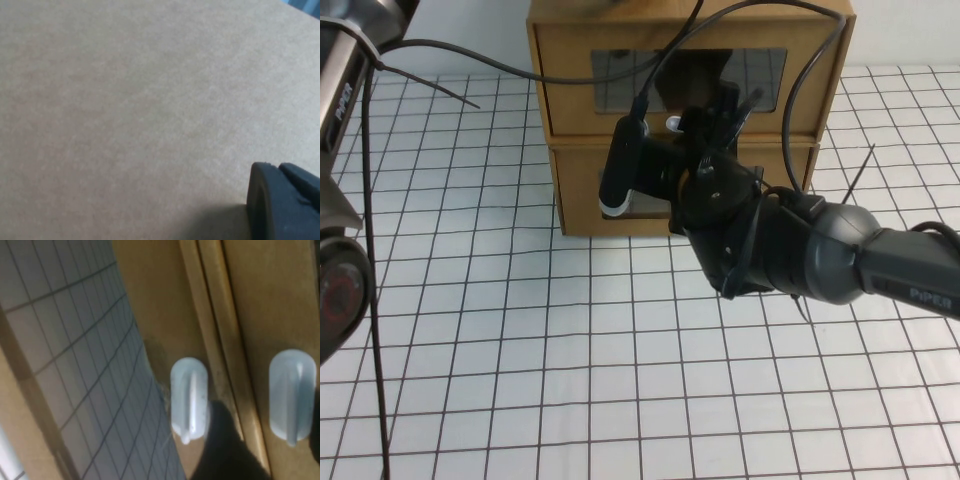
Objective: Open the shoe box
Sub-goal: 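Pull the top drawer of the cardboard box fully open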
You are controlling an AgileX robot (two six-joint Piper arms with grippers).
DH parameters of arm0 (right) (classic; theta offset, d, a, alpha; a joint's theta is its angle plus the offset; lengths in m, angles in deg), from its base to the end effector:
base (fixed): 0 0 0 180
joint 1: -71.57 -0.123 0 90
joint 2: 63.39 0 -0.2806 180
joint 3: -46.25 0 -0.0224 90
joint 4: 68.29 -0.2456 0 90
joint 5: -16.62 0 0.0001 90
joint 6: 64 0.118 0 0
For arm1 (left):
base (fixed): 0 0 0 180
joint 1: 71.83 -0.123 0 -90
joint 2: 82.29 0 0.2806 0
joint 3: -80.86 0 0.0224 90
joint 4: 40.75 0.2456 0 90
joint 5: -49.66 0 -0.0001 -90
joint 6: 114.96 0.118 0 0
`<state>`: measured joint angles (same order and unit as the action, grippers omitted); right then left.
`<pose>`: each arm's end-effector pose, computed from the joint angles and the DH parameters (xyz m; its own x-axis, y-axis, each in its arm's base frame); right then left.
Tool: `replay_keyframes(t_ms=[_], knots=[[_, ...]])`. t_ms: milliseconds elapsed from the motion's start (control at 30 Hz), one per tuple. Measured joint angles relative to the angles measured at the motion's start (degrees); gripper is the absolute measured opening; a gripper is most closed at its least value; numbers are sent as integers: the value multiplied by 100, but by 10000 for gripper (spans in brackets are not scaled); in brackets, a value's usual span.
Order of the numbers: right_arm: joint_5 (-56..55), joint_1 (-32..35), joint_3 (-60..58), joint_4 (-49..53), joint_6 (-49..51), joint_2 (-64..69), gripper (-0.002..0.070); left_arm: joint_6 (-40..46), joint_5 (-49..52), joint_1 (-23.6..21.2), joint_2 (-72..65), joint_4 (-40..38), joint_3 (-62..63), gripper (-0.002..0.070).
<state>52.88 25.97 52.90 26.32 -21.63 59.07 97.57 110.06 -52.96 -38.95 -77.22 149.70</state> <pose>0.3783 0.2867 0.2366 -0.0023 -0.9285 -0.3714 -0.3311 0.3511 -0.8758 0.4611 -0.2221 0.3746 -0.3487 0.3146 -0.8828 0.7828 0.6158 -0.0898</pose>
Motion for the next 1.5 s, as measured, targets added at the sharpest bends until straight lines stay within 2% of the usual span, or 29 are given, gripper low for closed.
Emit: replay_keyframes(t_ms=[233, 300, 567, 900, 1500], knots=[[13, 26, 195, -19, 0, 114, 325, 0, 2, 0, 0, 0, 0, -4], [13, 48, 211, -19, 0, 114, 291, 0, 2, 0, 0, 0, 0, -4], [13, 68, 244, 41, -29, 114, 64, 0, 2, 0, 0, 3, 0, -4], [133, -1, 222, 81, -178, 114, 64, -101, 12, 0, 0, 3, 0, -4], [243, -300, -885, 330, -6, -582, 62, -232, 38, 0, 0, 3, 0, -4]])
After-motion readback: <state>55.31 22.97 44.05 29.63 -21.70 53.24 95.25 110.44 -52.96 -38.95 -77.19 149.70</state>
